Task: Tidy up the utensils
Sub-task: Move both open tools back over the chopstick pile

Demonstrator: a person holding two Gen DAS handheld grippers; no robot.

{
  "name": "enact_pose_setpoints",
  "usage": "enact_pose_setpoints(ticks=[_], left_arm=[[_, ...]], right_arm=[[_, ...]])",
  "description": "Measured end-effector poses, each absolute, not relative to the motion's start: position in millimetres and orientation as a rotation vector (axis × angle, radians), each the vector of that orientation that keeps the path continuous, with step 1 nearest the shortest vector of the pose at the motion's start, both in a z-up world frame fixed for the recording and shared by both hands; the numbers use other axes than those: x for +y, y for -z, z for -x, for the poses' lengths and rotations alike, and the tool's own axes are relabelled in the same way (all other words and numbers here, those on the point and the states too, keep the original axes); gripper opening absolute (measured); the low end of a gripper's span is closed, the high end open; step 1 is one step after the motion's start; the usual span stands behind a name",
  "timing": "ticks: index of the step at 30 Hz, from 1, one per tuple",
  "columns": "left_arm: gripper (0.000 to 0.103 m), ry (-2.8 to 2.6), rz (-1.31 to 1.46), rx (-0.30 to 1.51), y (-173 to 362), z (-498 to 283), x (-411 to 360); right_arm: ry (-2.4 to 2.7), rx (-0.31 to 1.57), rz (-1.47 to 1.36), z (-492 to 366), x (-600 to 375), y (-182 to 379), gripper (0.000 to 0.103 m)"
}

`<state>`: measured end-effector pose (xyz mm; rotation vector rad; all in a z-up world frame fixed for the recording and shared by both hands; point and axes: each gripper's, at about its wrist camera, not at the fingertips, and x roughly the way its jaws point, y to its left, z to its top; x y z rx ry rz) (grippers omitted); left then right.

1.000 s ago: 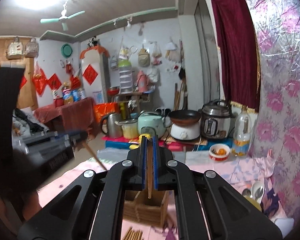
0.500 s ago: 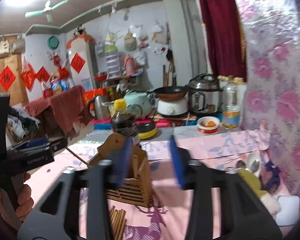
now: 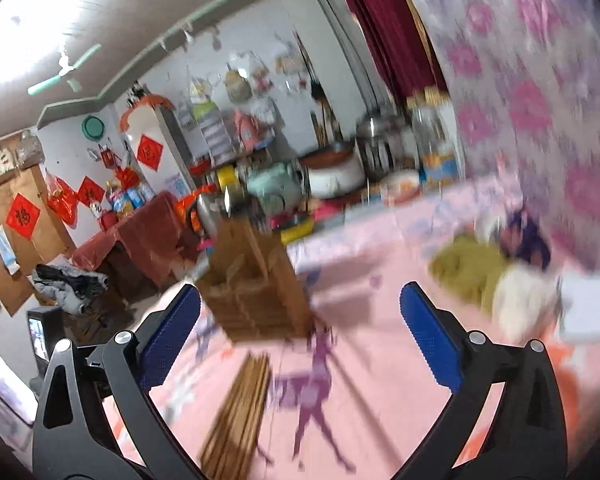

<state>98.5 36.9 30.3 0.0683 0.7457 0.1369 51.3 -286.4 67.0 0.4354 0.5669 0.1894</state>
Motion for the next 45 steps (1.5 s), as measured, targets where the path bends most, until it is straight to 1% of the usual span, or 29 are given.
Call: enact_pose_setpoints(ticks=[1, 3, 9, 13, 22, 29, 34, 36, 40, 45], left_arm=[[0.097, -0.113, -0.069, 0.804, -18.2, -96.3, 36.9], [0.097, -0.089, -0.082, 0.86, -5.6, -91.5, 33.7], [0.097, -0.01, -0.14, 0.853, 2.4, -83.3, 13.7], [0.097, 0.075, -0.159, 0.922, 16.6, -86.5, -0.7], [0.097, 0.095, -0.267, 0.981, 40.2, -87.6, -22.9], [0.097, -0.002, -0.216, 1.03, 47.3, -104.8, 0.7], [0.097, 0.012, -0.059, 1.046, 40.6, -110.8, 27.7], [0.097, 0.07, -0.037, 1.04, 37.0, -107.5, 24.2], [0.097, 0.176, -0.091, 1.044, 39.2, -101.0, 0.1], [0.098, 0.169, -0.138, 1.057, 47.2, -101.2, -7.3]], right_arm=[[-0.201, 0.624, -0.442, -53.3, -283.2, -54.6, 0.097], [-0.238, 0.729, -0.46, -60.0, -277.5, -36.0, 0.097], [-0.252, 0.832, -0.446, -70.5, -264.8, -13.8, 0.097], [-0.247, 0.877, -0.421, -73.2, -257.5, -3.9, 0.097], [-0.239, 0.89, -0.391, -71.5, -255.1, -1.3, 0.097], [-0.231, 0.896, -0.388, -72.8, -255.8, 0.1, 0.097], [-0.24, 0.895, -0.375, -72.2, -253.7, 0.0, 0.097], [-0.243, 0.895, -0.364, -72.0, -251.8, 0.0, 0.097], [-0.244, 0.905, -0.352, -73.3, -250.7, 1.6, 0.097], [-0.244, 0.905, -0.349, -72.3, -249.4, 2.0, 0.097]])
